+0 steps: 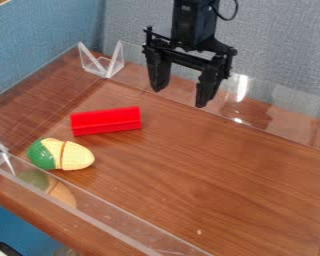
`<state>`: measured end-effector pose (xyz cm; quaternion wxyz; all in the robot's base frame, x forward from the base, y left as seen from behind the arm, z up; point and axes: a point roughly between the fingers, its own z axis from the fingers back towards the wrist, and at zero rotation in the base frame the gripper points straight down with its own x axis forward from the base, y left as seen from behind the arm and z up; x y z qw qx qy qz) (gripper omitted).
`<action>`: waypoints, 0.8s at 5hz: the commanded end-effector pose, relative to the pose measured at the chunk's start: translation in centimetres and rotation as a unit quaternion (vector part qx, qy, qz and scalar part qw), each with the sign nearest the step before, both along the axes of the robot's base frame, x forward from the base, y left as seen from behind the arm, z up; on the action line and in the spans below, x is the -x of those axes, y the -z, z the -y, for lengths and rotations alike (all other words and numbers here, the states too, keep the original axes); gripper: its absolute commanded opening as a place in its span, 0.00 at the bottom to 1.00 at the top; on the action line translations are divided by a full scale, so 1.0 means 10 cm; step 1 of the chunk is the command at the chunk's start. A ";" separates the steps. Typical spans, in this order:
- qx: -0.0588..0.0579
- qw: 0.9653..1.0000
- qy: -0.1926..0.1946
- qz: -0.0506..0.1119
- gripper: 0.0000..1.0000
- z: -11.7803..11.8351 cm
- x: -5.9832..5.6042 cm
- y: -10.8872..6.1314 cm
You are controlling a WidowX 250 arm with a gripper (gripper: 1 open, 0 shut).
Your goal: Put the red object to the right side of the table
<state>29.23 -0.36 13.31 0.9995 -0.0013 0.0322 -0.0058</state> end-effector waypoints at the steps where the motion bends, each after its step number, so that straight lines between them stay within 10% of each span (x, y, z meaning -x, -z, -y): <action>1: 0.000 1.000 0.013 -0.010 1.00 -0.01 0.01 0.07; 4: -0.009 0.986 0.164 -0.031 1.00 -0.83 0.24 0.20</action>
